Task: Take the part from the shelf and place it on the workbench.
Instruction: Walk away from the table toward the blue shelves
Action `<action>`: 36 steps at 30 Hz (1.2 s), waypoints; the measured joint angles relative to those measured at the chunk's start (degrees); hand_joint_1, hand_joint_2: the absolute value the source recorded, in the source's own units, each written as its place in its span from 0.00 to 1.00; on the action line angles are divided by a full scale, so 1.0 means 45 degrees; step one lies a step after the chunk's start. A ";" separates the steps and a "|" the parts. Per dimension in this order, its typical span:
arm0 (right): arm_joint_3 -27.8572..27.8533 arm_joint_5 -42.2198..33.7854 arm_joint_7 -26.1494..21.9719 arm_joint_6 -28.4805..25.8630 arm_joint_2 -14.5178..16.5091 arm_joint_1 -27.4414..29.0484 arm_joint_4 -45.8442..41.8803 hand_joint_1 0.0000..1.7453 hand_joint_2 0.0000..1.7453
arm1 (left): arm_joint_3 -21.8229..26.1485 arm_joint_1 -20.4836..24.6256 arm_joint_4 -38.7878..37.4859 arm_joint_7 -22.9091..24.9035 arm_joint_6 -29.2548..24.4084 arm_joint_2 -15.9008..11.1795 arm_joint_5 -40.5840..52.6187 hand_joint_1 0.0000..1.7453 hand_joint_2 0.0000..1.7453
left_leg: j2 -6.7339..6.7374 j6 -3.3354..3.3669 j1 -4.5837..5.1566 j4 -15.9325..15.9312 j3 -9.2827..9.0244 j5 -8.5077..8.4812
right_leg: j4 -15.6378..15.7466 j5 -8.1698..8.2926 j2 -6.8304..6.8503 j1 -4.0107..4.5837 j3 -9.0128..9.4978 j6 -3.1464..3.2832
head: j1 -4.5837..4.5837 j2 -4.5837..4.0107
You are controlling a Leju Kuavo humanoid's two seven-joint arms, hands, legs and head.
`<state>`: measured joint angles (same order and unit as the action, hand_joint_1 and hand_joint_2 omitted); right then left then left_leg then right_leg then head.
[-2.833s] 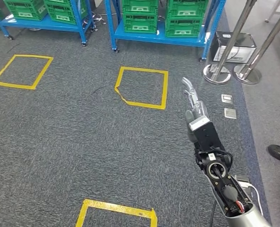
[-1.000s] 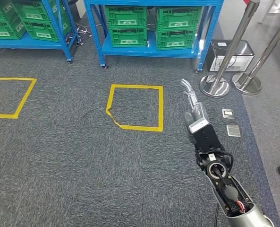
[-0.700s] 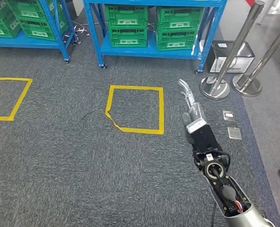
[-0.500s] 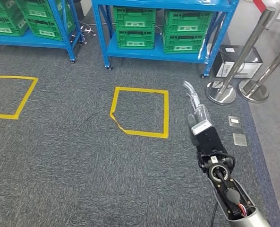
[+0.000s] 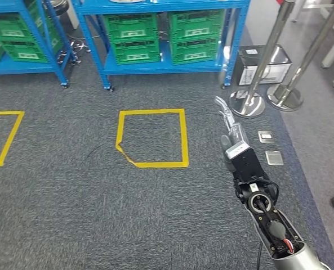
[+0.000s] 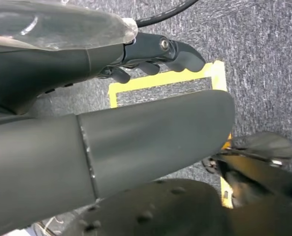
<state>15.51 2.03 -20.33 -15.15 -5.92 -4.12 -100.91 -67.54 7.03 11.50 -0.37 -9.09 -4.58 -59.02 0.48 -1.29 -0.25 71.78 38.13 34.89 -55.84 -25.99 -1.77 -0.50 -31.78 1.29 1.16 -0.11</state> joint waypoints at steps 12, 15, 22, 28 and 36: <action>-0.0024 0.0000 0.0021 0.0032 0.0000 0.0030 -0.0005 0.00 0.00 | -0.0005 0.0039 -0.0015 -0.0013 0.0000 -0.0021 0.0028 0.00 0.00 | -0.0170 0.0716 0.0031 -0.4294 -0.1407 -0.2490 | -0.1379 -0.1078 -0.0118 0.0095 -0.0503 -0.0473 | 0.0038 0.0000; -0.0041 0.0000 0.0033 0.0039 0.0000 0.0044 -0.0002 0.00 0.00 | -0.0005 0.0022 -0.0015 -0.0016 0.0004 -0.0011 0.0041 0.00 0.00 | 0.0189 0.0723 0.0000 -0.4294 -0.1435 -0.2443 | -0.3415 -0.1918 0.0261 -0.0086 -0.1461 -0.0684 | 0.0189 0.0000; -0.0092 0.0288 -0.0196 -0.0040 0.0000 0.0085 -0.0015 0.00 0.00 | -0.0005 0.0068 -0.0017 -0.0011 0.0035 0.0023 0.0050 0.00 0.00 | 0.0511 0.0343 -0.0066 -0.3909 -0.1412 -0.2164 | 0.0105 -0.0291 0.0444 -0.0249 0.0342 -0.0741 | 0.0303 0.0000; -0.0114 0.0412 -0.0240 -0.0047 0.0007 0.0153 -0.0033 0.00 0.00 | -0.0005 0.0075 -0.0016 -0.0011 0.0152 -0.0089 0.0098 0.00 0.00 | 0.0429 0.0813 0.0033 -0.5384 -0.2341 -0.2492 | 0.0447 0.0253 0.0569 -0.0387 0.0633 -0.0933 | 0.0014 -0.0001; -0.0223 0.0398 -0.0249 -0.0030 0.0000 0.0303 -0.0073 0.00 0.00 | -0.0005 -0.0001 -0.0029 0.0007 0.0172 0.0080 0.0075 0.00 0.00 | 0.0430 -0.0147 -0.1037 -0.6246 -0.3263 -0.2695 | -0.1391 -0.0486 0.0430 -0.0937 -0.0575 -0.1798 | 0.0013 0.0000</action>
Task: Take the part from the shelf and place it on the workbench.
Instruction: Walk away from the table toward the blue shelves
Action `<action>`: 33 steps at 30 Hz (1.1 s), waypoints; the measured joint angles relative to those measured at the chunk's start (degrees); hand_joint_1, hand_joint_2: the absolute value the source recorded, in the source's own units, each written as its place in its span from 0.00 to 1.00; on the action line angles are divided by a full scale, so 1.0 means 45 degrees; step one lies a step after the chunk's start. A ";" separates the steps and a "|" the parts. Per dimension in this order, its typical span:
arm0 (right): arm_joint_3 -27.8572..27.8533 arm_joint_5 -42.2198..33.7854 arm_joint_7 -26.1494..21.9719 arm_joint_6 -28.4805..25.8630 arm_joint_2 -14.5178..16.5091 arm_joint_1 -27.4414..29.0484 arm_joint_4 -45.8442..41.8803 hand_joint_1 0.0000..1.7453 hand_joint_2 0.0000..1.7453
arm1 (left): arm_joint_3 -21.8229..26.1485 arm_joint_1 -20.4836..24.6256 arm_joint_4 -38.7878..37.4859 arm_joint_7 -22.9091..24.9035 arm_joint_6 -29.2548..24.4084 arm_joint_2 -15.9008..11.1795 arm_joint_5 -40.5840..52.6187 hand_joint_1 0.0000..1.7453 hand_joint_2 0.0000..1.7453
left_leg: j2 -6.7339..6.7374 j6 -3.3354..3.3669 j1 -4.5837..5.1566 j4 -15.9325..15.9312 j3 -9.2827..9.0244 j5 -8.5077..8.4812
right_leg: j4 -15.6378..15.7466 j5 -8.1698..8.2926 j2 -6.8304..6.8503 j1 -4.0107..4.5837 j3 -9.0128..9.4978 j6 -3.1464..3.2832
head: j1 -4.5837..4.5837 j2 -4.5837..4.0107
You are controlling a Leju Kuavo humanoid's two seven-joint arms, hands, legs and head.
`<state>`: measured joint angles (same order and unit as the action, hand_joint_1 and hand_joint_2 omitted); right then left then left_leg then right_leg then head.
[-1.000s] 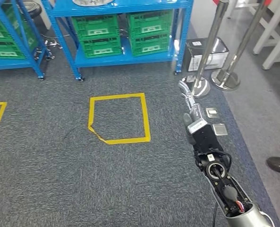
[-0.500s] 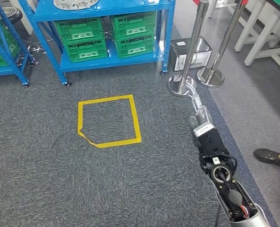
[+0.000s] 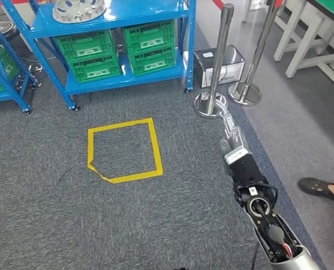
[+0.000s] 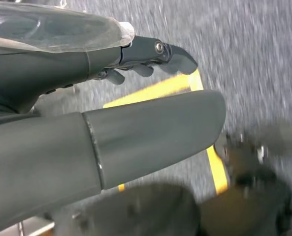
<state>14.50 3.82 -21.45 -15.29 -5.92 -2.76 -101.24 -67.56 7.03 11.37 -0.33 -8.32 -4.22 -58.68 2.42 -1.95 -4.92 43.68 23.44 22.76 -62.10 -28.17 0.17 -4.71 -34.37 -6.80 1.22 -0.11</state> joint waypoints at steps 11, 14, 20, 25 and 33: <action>-0.0067 0.0000 -0.0032 0.0047 0.0000 0.0015 0.0090 0.00 0.00 | 0.0000 0.0054 -0.0063 0.0026 -0.0032 -0.0080 -0.0112 0.00 0.00 | -0.0331 -0.0770 -0.0017 0.4932 0.1777 0.1717 | 0.1244 0.0232 -0.0248 0.0261 0.0711 0.0715 | -0.0384 0.0000; -0.0049 -0.0019 0.0019 0.0103 0.0000 -0.0004 0.0092 0.00 0.00 | 0.0000 -0.0018 -0.0063 0.0020 -0.0058 -0.0055 -0.0123 0.00 0.00 | -0.0388 -0.0200 0.0460 0.6082 0.3126 0.2489 | 0.1506 0.0138 -0.0332 0.0498 0.1085 0.0864 | -0.0379 0.0000; -0.0040 -0.0155 0.0254 0.0289 0.0005 -0.0071 0.0168 0.00 0.00 | 0.0000 -0.0102 -0.0089 0.0045 -0.0138 -0.0139 -0.0219 0.00 0.00 | -0.0889 0.1138 0.1383 0.2346 0.2793 -0.0192 | 0.1766 -0.0179 -0.0703 0.0815 0.1529 0.1041 | -0.0329 0.0000; -0.0024 0.0502 0.0554 0.0245 0.0000 -0.0087 0.0214 0.00 0.00 | 0.0000 0.0004 -0.0083 -0.0102 -0.0141 -0.0010 0.0056 0.00 0.00 | -0.0800 0.0888 0.1270 0.2026 0.2368 -0.0155 | 0.0667 -0.1051 -0.0473 0.0912 0.1109 0.0849 | -0.0222 0.0000; -0.0336 -0.0648 0.0212 0.0426 0.0000 0.0243 0.0333 0.00 0.00 | -0.0005 -0.0004 -0.0083 -0.0452 -0.0158 0.0045 0.0196 0.00 0.00 | -0.0733 0.1039 0.1542 0.2223 0.2074 0.0207 | 0.0805 -0.0136 -0.0081 0.1137 0.0687 0.1233 | 0.0053 0.0000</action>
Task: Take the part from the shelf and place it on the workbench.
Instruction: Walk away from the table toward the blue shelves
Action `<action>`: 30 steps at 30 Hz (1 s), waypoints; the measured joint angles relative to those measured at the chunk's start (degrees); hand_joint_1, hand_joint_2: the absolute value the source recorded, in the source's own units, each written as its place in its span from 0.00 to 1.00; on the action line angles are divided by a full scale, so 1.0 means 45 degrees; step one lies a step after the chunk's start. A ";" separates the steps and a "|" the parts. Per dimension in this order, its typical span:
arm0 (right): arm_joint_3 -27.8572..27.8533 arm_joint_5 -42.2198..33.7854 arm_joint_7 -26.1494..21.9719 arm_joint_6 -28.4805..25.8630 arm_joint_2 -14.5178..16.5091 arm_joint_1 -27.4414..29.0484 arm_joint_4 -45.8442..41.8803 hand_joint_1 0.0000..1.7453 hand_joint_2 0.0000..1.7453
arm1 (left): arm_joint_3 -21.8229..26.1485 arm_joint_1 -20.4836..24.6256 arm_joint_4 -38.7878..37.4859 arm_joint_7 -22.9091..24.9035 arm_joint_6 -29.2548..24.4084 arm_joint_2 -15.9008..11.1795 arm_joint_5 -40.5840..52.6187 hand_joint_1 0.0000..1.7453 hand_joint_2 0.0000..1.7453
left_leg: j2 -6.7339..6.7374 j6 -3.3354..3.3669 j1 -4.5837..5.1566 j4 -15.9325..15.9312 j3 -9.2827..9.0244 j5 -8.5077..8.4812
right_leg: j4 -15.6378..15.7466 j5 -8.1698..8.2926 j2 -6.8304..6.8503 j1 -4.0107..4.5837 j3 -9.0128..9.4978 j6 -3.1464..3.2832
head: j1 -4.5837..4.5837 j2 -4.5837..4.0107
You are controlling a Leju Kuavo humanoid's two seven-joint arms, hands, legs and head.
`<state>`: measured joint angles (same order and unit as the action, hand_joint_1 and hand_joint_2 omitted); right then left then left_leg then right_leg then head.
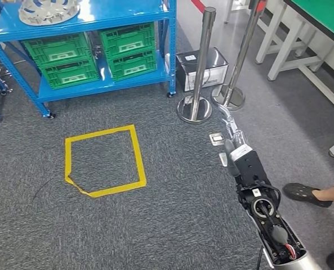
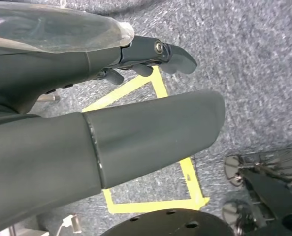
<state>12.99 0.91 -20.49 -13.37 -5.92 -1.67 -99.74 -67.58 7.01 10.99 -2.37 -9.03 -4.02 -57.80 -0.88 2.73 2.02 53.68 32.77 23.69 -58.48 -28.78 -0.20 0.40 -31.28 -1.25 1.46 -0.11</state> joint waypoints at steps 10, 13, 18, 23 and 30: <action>0.0011 0.0041 0.0073 0.0028 0.0000 0.0005 -0.0039 0.00 0.00 | 0.0000 0.0006 0.0000 -0.0001 -0.0015 -0.0010 -0.0136 0.00 0.00 | 0.0073 -0.0714 -0.0233 0.2944 0.1316 0.1580 | 0.1046 0.0360 0.0056 -0.0252 0.0584 0.0381 | -0.0148 0.0000; 0.0017 0.0041 0.0089 0.0041 0.0000 0.0008 -0.0036 0.00 0.00 | 0.0000 -0.0014 0.0000 0.0121 -0.0011 -0.0023 -0.0206 0.00 0.00 | 0.0095 -0.0978 -0.0542 0.3775 0.1740 0.1559 | 0.1040 0.0323 0.0036 -0.0395 0.0616 0.0296 | -0.0172 0.0000; 0.0046 0.0017 0.0093 0.0131 0.0000 -0.0184 -0.0026 0.00 0.00 | 0.0006 0.0011 0.0000 0.0477 -0.0016 -0.0079 -0.0414 0.00 0.00 | 0.0060 -0.1051 -0.0722 0.0072 -0.0043 0.0004 | 0.0999 0.0162 -0.0049 -0.0499 0.0702 -0.0145 | -0.0248 0.0000; 0.0086 0.0012 0.0089 0.0180 0.0000 -0.0361 0.0039 0.00 0.00 | 0.0010 -0.0002 0.0000 0.0480 -0.0078 -0.0085 -0.0511 0.00 0.00 | 0.0018 -0.0953 -0.0694 -0.0008 -0.0095 0.0092 | 0.1022 0.0096 -0.0066 -0.0465 0.0772 0.0312 | -0.0069 0.0000; 0.0164 0.0027 0.0123 0.0263 0.0000 -0.0430 0.0083 0.00 0.00 | 0.0015 0.0001 0.0000 0.0429 -0.0107 -0.0107 -0.0601 0.00 0.00 | 0.0015 -0.0627 -0.0529 0.0178 -0.0052 0.0228 | 0.1264 0.0164 -0.0055 -0.0589 0.0914 -0.0364 | 0.0087 0.0000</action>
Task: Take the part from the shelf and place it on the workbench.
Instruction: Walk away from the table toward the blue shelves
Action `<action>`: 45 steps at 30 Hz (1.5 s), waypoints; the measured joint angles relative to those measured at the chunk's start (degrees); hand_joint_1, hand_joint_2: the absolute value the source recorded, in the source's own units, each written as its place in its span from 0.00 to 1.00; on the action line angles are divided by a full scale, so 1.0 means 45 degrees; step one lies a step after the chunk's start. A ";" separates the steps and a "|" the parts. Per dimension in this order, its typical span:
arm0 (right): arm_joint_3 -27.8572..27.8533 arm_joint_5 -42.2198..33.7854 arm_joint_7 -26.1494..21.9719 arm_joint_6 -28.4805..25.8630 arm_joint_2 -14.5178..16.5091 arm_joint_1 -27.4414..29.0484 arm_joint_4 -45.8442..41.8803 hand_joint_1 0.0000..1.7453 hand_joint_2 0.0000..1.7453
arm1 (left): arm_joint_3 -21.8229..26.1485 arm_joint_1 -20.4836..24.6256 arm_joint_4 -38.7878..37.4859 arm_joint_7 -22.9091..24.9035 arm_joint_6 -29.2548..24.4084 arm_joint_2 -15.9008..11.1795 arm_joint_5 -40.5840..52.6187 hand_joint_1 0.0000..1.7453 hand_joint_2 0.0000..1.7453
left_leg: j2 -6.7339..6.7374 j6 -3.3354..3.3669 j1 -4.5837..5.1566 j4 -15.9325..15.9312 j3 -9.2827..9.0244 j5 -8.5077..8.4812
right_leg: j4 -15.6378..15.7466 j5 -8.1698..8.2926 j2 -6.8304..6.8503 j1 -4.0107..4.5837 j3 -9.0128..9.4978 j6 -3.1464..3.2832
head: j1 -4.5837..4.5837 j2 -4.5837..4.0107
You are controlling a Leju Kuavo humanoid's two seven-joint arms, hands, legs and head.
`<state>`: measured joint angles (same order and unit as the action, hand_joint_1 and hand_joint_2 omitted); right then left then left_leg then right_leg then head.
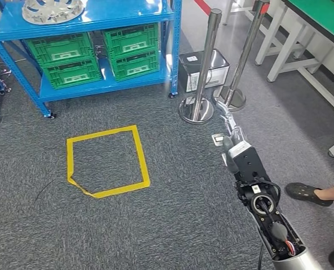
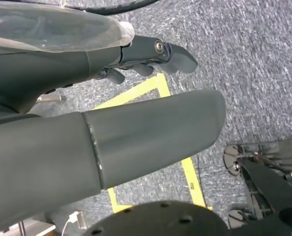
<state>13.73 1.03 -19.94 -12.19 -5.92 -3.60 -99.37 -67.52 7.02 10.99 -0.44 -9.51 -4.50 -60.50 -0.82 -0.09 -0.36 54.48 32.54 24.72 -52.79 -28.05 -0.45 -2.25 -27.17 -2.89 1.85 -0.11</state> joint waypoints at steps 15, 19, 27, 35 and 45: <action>0.0112 0.0000 0.0022 0.0049 0.0000 -0.0089 0.0093 0.00 0.00 | 0.0005 -0.0001 0.0000 0.0047 0.0015 0.0036 -0.0022 0.00 0.00 | -0.0106 0.0153 -0.0107 -0.0141 -0.0329 0.0104 | -0.1590 -0.0189 0.0010 0.0018 -0.1000 -0.0171 | 0.0267 0.0000; 0.0114 0.0004 0.0041 0.0075 0.0000 -0.0069 0.0076 0.00 0.00 | 0.0005 -0.0003 0.0000 0.0049 0.0015 0.0035 0.0034 0.00 0.00 | -0.0203 -0.0187 -0.0104 -0.0087 -0.0269 0.0088 | -0.0548 0.0150 -0.0067 0.0136 -0.0619 0.0060 | 0.0218 0.0000; 0.0118 0.0015 0.0055 0.0137 0.0000 -0.0031 0.0027 0.00 0.00 | 0.0005 -0.0021 0.0000 0.0049 0.0015 0.0057 0.0083 0.00 0.00 | 0.0057 -0.0420 -0.0151 0.3847 0.1685 0.1737 | -0.0444 0.0219 0.0153 0.0244 -0.0596 0.0508 | -0.0258 0.0000; 0.0103 0.0016 0.0084 0.0203 0.0000 0.0030 0.0022 0.00 0.00 | 0.0005 0.0012 0.0000 0.0111 -0.0015 0.0067 0.0098 0.00 0.00 | 0.0147 -0.0192 0.0048 -0.0096 -0.0154 0.0017 | -0.0524 0.0028 0.0168 0.0451 -0.0520 0.0564 | -0.0223 0.0000; 0.0083 0.0216 0.0162 0.0346 0.0000 0.0067 0.0022 0.00 0.00 | 0.0000 0.0000 0.0000 0.0136 -0.0013 0.0068 0.0146 0.00 0.00 | 0.0129 -0.0072 0.0128 -0.0057 -0.0151 0.0063 | -0.0385 0.0086 0.0178 0.0377 -0.0444 0.0402 | -0.0120 0.0000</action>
<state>14.10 2.00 -19.21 -10.63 -5.92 -3.30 -99.27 -67.52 7.02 10.99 0.17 -9.57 -4.20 -59.84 -0.23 -0.42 0.22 54.22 31.86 25.00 -54.53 -27.66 0.36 -0.55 -29.16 -1.08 1.31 -0.11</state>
